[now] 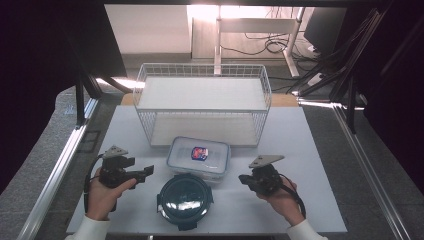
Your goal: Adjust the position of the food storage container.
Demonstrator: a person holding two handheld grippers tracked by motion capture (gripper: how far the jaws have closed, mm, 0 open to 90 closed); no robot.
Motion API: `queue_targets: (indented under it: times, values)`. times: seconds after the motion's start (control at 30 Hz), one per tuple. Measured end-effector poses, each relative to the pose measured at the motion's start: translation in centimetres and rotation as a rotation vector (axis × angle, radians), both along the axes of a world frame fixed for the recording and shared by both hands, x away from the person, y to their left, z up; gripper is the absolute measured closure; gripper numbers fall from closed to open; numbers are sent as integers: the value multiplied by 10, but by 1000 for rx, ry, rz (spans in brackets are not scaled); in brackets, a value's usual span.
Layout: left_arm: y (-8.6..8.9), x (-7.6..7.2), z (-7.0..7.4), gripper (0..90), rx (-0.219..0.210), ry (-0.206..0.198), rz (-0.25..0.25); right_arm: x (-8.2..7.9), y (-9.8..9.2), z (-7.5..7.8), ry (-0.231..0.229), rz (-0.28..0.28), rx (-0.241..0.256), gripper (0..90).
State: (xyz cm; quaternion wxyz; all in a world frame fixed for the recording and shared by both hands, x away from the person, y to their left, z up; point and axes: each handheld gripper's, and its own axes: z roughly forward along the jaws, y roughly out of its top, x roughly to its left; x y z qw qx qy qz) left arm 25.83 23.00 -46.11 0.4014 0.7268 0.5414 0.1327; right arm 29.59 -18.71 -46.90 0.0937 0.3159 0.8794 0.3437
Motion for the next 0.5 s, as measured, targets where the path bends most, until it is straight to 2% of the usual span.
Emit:
queue_targets:
  times: [0.27, 0.5]
  values:
    - [0, 1, -2, 198, 6, 11, -3, 2, 33, -10, 12, 74, -40, 891]
    - [2, 1, -1, 197, 5, 10, 3, 2, 51, -20, 27, 125, -74, 892]
